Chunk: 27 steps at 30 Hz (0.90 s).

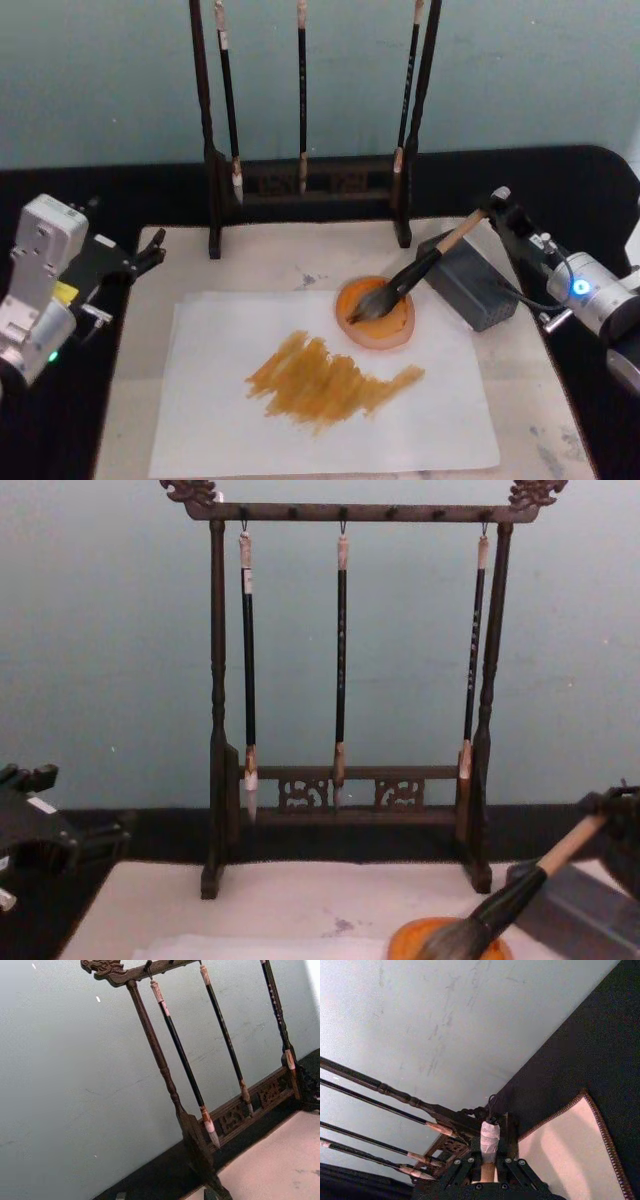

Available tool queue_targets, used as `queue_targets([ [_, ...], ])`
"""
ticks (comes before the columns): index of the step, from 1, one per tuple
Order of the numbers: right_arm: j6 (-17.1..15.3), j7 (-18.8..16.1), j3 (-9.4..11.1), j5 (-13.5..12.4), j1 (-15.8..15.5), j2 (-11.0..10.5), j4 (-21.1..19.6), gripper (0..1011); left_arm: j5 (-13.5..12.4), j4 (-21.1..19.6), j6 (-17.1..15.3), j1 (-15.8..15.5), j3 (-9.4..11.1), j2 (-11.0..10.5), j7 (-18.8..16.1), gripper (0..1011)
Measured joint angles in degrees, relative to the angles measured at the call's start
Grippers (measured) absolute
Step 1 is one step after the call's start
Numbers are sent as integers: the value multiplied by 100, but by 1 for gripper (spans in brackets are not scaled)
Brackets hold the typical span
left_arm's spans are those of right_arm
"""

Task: Pick up the brush from the inkstone, write on the paper, then place the brush back to its original position.

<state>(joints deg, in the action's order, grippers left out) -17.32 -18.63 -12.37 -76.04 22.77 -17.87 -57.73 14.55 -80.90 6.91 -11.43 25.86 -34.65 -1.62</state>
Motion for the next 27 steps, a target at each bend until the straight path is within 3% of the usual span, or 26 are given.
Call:
queue_targets([
  [18,-129,72,-218,-270,-53,-302,-532,164,0,0,0,0,0,0,0,1010],
  [27,-48,-33,-539,-29,-111,-649,-1181,163,0,0,0,0,0,0,0,1010],
])
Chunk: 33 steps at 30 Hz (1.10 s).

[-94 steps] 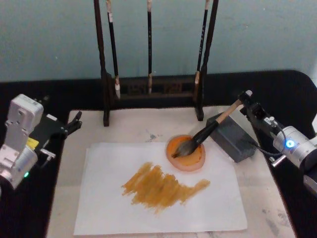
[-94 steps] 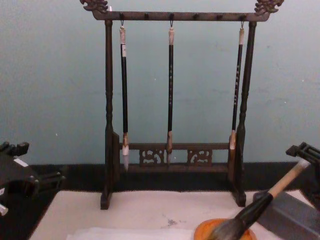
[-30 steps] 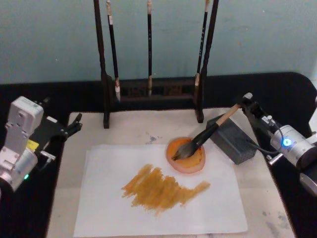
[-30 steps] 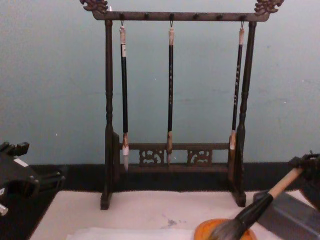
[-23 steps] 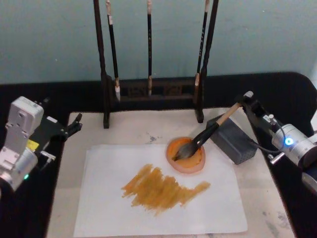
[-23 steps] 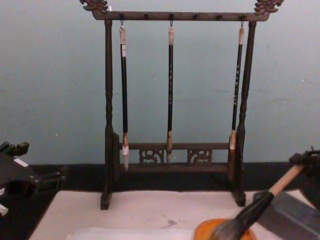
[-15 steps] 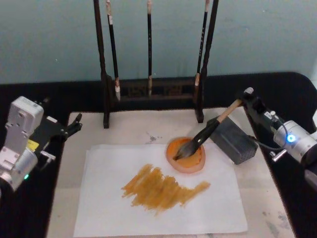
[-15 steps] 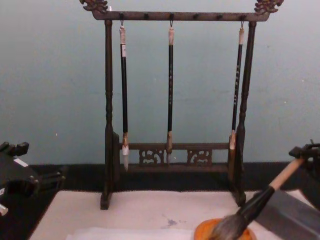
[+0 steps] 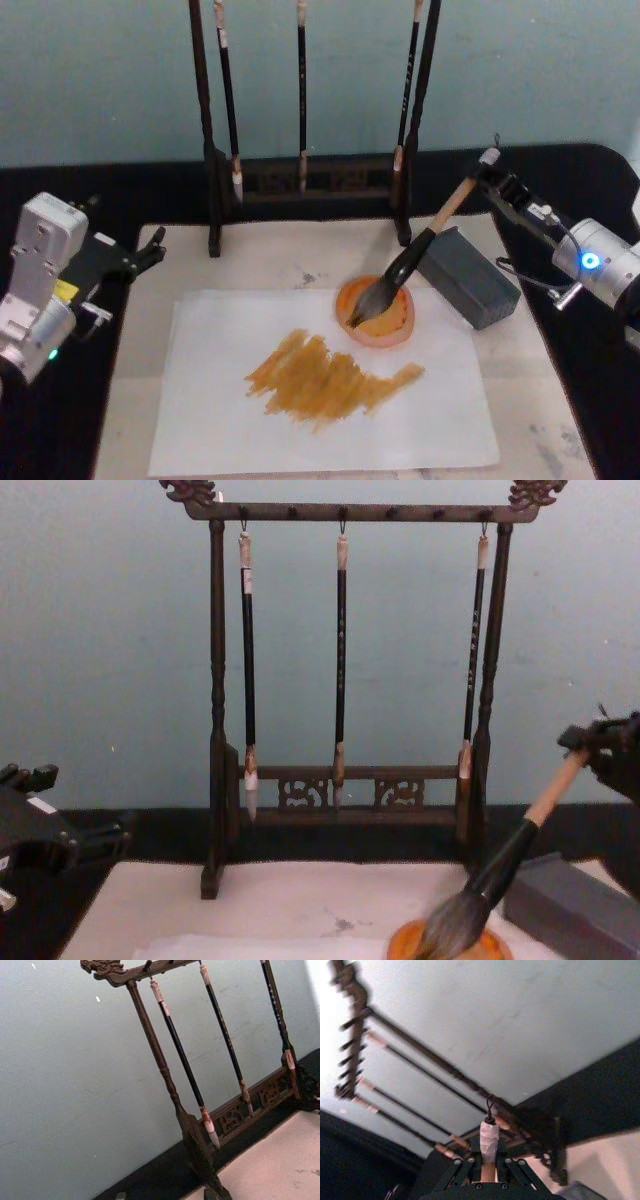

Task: Pick up the brush from the inkstone, write on the paper, then place the brush back to its original position.

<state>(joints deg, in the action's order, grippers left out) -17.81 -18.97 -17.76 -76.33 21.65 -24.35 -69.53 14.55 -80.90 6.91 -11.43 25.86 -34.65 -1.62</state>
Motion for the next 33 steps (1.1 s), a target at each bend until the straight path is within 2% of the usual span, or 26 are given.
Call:
queue_targets([
  [9,249,-268,-415,462,-85,-349,-744,163,0,0,0,0,0,0,0,1010],
  [15,492,-484,-804,941,-98,-590,-1280,163,0,0,0,0,0,0,0,1010],
  [18,679,-588,-1089,1349,-72,-700,-1521,164,0,0,0,0,0,0,0,1010],
  [19,679,-588,-1089,1349,-72,-700,-1521,163,0,0,0,0,0,0,0,1010],
  [22,833,-590,-1339,1810,-25,-725,-1637,163,0,0,0,0,0,0,0,1010],
  [26,972,-549,-1514,2256,-1,-703,-1688,164,0,0,0,0,0,0,0,1010],
  [30,1158,-483,-1632,2712,26,-666,-1779,163,0,0,0,0,0,0,0,1010],
  [31,1158,-483,-1632,2712,26,-666,-1779,164,0,0,0,0,0,0,0,1010],
  [33,1223,-474,-1666,2889,50,-649,-1841,163,0,0,0,0,0,0,0,1009],
])
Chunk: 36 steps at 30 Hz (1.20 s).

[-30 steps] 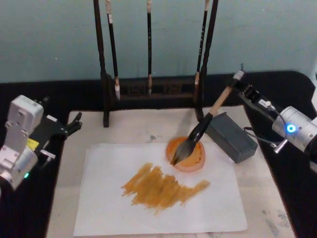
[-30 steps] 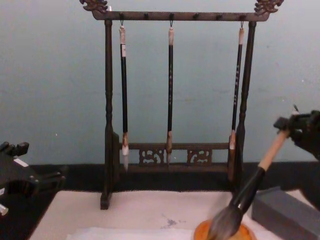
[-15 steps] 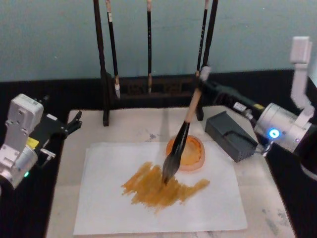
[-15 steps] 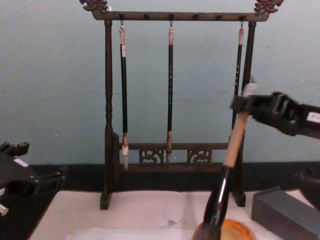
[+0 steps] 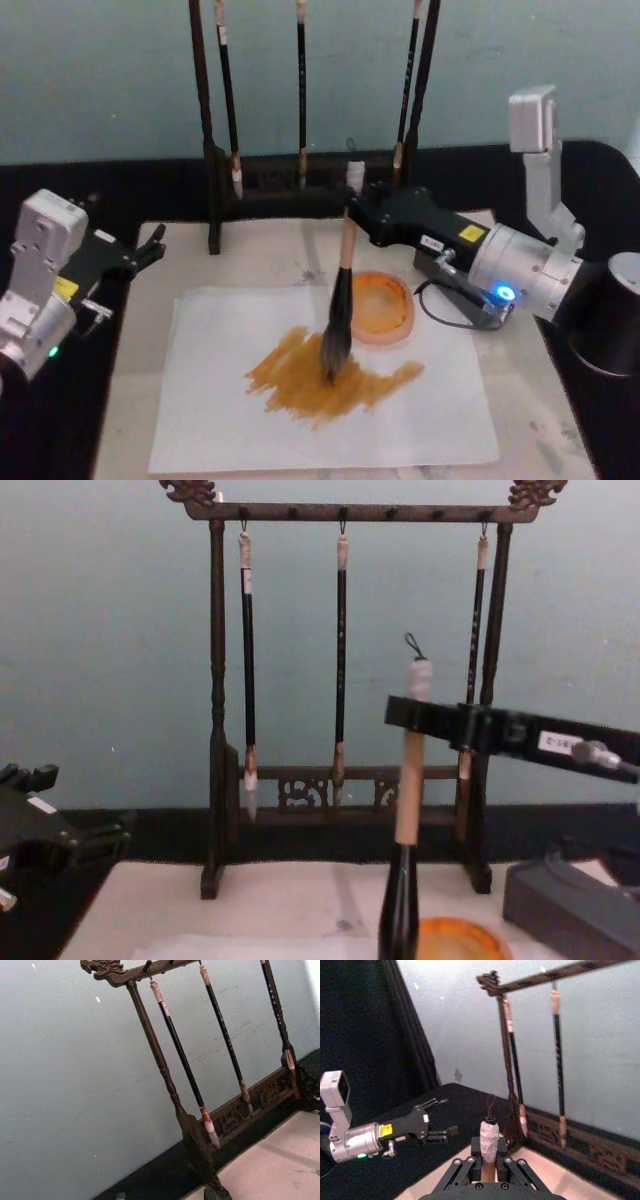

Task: Pick up the brush from the inkstone, write on the paper, then place the brush back to its original position.

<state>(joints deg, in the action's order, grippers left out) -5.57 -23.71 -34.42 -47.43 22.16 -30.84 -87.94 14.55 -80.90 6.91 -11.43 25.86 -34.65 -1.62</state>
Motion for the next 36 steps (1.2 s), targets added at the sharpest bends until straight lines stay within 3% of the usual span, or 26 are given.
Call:
queue_targets([
  [9,40,-97,-24,311,45,76,-253,163,0,0,0,0,0,0,0,1010],
  [13,309,-166,-89,708,2,28,-379,164,0,0,0,0,0,0,0,1010],
  [14,309,-166,-89,708,2,28,-379,163,0,0,0,0,0,0,0,1010],
  [17,605,-202,-142,1096,-55,-23,-448,163,0,0,0,0,0,0,0,1010],
  [20,703,-214,-150,1234,-81,-29,-457,163,0,0,0,0,0,0,0,1010],
  [36,735,-240,-122,1297,-101,-23,-456,163,0,0,0,0,0,0,0,1010],
])
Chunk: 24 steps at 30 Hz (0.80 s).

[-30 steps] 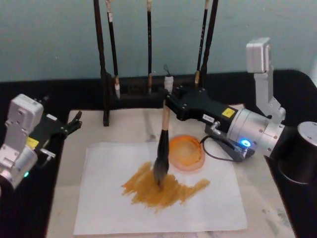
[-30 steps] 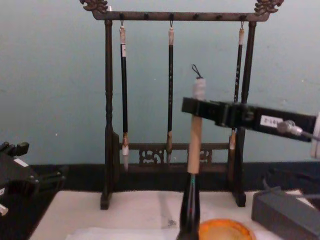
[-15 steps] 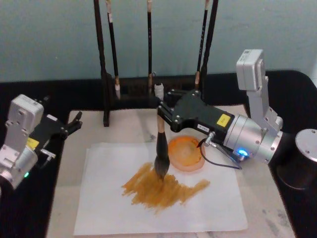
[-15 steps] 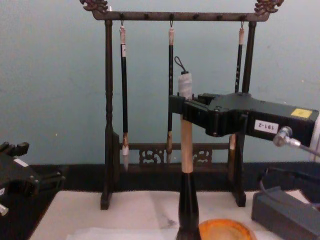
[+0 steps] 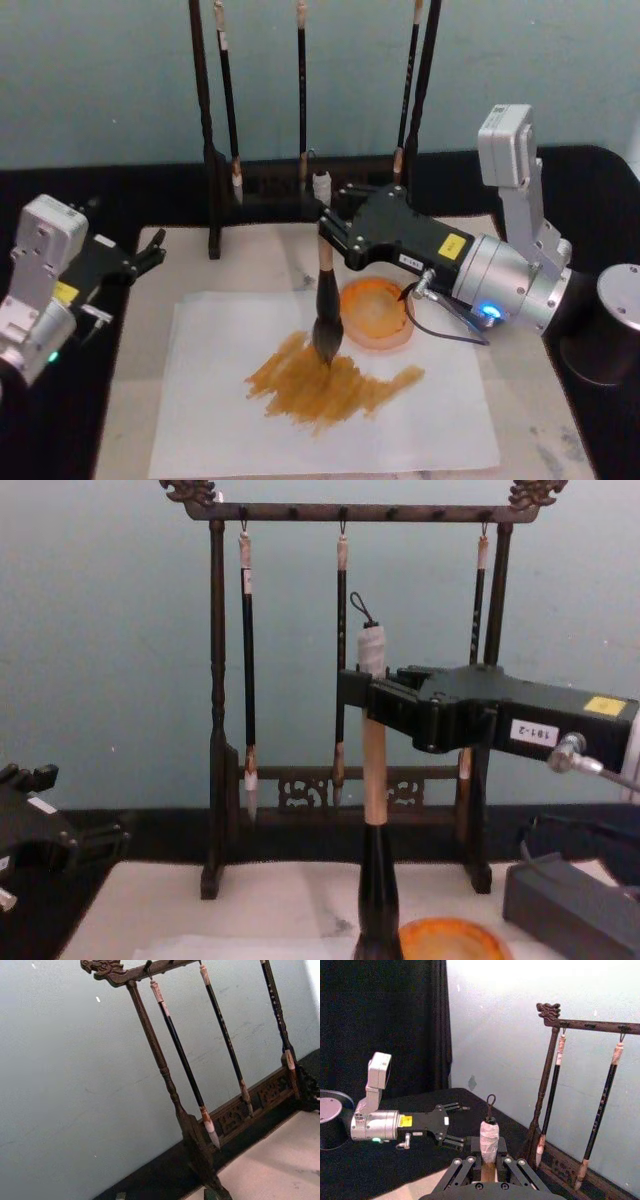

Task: Pick up the brush from the inkstone, write on the paper, then place the brush back to its original position.

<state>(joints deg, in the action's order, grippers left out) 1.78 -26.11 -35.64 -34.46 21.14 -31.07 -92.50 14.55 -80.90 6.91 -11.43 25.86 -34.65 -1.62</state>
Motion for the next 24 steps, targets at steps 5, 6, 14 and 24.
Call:
queue_targets([
  [5,2,1,-3,3,2,-2,-1,163,0,0,0,0,0,0,0,1010],
  [6,4,1,-4,4,3,-3,-1,163,0,0,0,0,0,0,0,1010],
  [14,7,4,-7,12,3,-4,-2,163,0,0,0,0,0,0,0,1010],
  [24,-87,-132,-1,196,69,177,50,163,0,0,0,0,0,0,0,1010],
])
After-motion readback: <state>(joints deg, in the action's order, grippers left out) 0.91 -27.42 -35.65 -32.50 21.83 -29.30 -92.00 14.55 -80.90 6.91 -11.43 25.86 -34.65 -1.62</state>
